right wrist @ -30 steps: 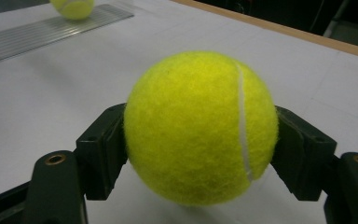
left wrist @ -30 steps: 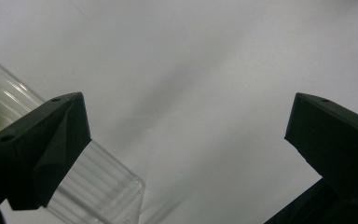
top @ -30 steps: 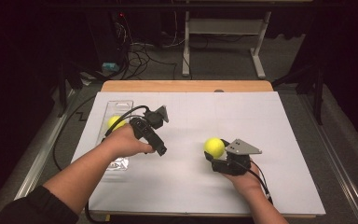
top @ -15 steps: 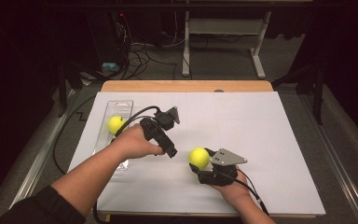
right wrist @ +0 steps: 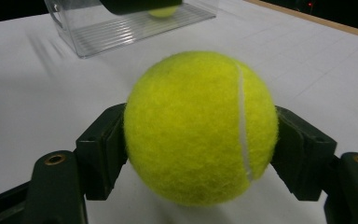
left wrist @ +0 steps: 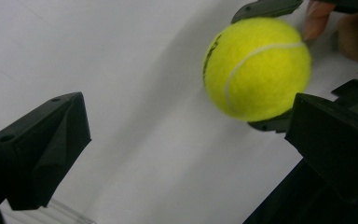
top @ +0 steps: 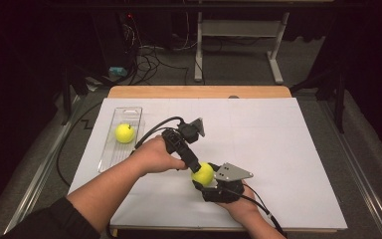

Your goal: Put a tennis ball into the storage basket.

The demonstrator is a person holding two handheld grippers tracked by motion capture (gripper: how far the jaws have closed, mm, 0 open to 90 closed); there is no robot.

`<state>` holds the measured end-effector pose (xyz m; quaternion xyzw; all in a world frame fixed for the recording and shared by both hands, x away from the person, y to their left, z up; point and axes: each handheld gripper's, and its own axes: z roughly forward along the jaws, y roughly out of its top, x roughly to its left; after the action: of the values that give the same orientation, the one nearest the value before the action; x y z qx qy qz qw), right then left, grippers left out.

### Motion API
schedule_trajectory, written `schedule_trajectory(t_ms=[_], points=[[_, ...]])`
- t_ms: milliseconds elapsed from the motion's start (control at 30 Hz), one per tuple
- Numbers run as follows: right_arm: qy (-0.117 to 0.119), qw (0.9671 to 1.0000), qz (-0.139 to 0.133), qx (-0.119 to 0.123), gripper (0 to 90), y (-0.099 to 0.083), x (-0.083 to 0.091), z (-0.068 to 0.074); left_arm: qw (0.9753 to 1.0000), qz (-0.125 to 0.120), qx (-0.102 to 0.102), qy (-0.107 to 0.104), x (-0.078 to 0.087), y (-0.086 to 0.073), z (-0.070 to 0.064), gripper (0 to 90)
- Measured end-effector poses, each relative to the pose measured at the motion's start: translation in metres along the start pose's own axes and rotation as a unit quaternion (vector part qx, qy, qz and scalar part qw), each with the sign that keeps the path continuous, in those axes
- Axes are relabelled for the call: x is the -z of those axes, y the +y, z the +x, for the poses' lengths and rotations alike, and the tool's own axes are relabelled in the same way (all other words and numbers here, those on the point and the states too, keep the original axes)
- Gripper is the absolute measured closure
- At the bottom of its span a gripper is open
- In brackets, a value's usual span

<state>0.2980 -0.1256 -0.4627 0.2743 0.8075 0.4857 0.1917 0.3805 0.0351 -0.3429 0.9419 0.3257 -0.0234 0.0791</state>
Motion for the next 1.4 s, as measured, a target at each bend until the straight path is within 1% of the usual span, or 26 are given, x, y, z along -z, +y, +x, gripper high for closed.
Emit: schedule_trajectory(t_ms=[33, 100, 167, 200, 233, 300, 433, 567, 633, 667, 767, 800, 867, 900, 967, 1000, 1067, 1100, 1133, 1167, 1233, 1267, 1300, 1333, 1367, 1400], points=[[0.006, 1.0, -0.001, -0.002, 27.5, 0.0, -0.001, 0.001, 1.0, 0.004, -0.003, -0.001, -0.001, 0.001, -0.002, 0.7], [0.007, 1.0, -0.004, 0.002, 27.5, 0.001, -0.002, 0.003, 1.0, 0.004, -0.006, -0.004, -0.003, 0.003, -0.005, 0.7], [0.014, 0.9999, -0.005, 0.003, 27.5, 0.002, -0.003, 0.004, 0.9999, 0.004, -0.008, -0.005, -0.005, 0.006, -0.008, 0.7], [0.013, 0.9999, -0.006, 0.006, 27.5, 0.002, -0.003, 0.004, 0.9999, 0.006, -0.01, -0.004, -0.006, 0.007, -0.01, 0.7], [0.011, 0.9999, -0.01, 0.002, 27.5, 0.002, -0.003, 0.005, 0.9999, 0.006, -0.013, -0.005, -0.007, 0.007, -0.01, 0.7], [0.012, 0.9998, -0.013, 0.002, 27.5, 0.003, -0.004, 0.006, 0.9999, 0.008, -0.013, -0.007, -0.009, 0.009, -0.012, 0.7], [0.014, 0.9997, -0.017, -0.007, 27.5, 0.004, -0.004, 0.007, 0.9997, 0.012, -0.014, -0.014, -0.015, 0.011, -0.014, 0.7], [0.014, 0.9997, -0.021, -0.001, 27.5, 0.005, -0.004, 0.007, 0.9994, 0.02, -0.019, -0.02, -0.021, 0.013, -0.016, 0.8], [0.014, 0.9996, -0.023, -0.001, 27.5, 0.006, -0.004, 0.007, 0.9994, 0.02, -0.017, -0.023, -0.024, 0.014, -0.017, 0.8], [0.013, 0.9996, -0.023, -0.006, 27.4, 0.006, -0.003, 0.008, 0.9993, 0.022, -0.018, -0.024, -0.025, 0.014, -0.017, 1.0], [0.012, 0.9996, -0.026, -0.002, 27.5, 0.006, -0.002, 0.007, 0.9991, 0.026, -0.017, -0.029, -0.029, 0.014, -0.016, 1.7], [0.013, 0.9995, -0.027, -0.011, 27.4, 0.006, -0.002, 0.008, 0.999, 0.028, -0.017, -0.029, -0.03, 0.014, -0.016, 2.2], [0.011, 0.9995, -0.03, -0.001, 27.4, 0.007, -0.002, 0.007, 0.9988, 0.026, -0.016, -0.039, -0.032, 0.014, -0.015, 4.4], [0.01, 0.9995, -0.03, -0.005, 27.4, 0.007, -0.001, 0.008, 0.9986, 0.025, -0.015, -0.045, -0.033, 0.014, -0.015, 6.2], [0.01, 0.9995, -0.03, -0.006, 27.4, 0.007, -0.001, 0.008, 0.9979, 0.026, -0.017, -0.057, -0.033, 0.013, -0.015, 11.7], [0.009, 0.9995, -0.03, -0.001, 27.4, 0.007, -0.002, 0.007, 0.9976, 0.023, -0.019, -0.063, -0.033, 0.013, -0.015, 15.7], [0.009, 0.9995, -0.029, -0.006, 27.4, 0.006, -0.002, 0.008, 0.9969, 0.024, -0.02, -0.072, -0.033, 0.013, -0.015, 22.2], [0.008, 0.9996, -0.027, -0.001, 27.3, 0.006, -0.003, 0.007, 0.997, 0.023, -0.019, -0.071, -0.033, 0.013, -0.016, 25.6], [0.009, 0.9996, -0.028, -0.001, 27.3, 0.006, -0.003, 0.007, 0.9971, 0.026, -0.019, -0.069, -0.033, 0.013, -0.016, 25.8], [0.011, 0.9996, -0.026, -0.006, 27.3, 0.006, -0.003, 0.008, 0.9972, 0.025, -0.019, -0.068, -0.033, 0.013, -0.016, 26.1], [0.01, 0.9996, -0.026, -0.005, 27.1, 0.006, -0.003, 0.008, 0.9975, 0.023, -0.018, -0.065, -0.032, 0.013, -0.017, 26.5], [0.009, 0.9996, -0.028, -0.001, 27.0, 0.006, -0.003, 0.007, 0.9977, 0.023, -0.017, -0.062, -0.032, 0.013, -0.018, 26.6], [0.011, 0.9995, -0.028, -0.006, 26.7, 0.006, -0.003, 0.007, 0.9978, 0.023, -0.018, -0.06, -0.031, 0.013, -0.018, 26.7], [0.013, 0.9994, -0.03, -0.004, 26.3, 0.006, -0.003, 0.006, 0.9979, 0.022, -0.018, -0.058, -0.03, 0.013, -0.018, 26.7], [0.015, 0.9993, -0.032, -0.01, 25.4, 0.006, -0.003, 0.006, 0.9979, 0.024, -0.021, -0.057, -0.029, 0.013, -0.018, 26.8], [0.015, 0.9993, -0.035, -0.007, 21.8, 0.007, -0.003, 0.004, 0.9981, 0.024, -0.021, -0.053, -0.028, 0.014, -0.019, 26.8]])
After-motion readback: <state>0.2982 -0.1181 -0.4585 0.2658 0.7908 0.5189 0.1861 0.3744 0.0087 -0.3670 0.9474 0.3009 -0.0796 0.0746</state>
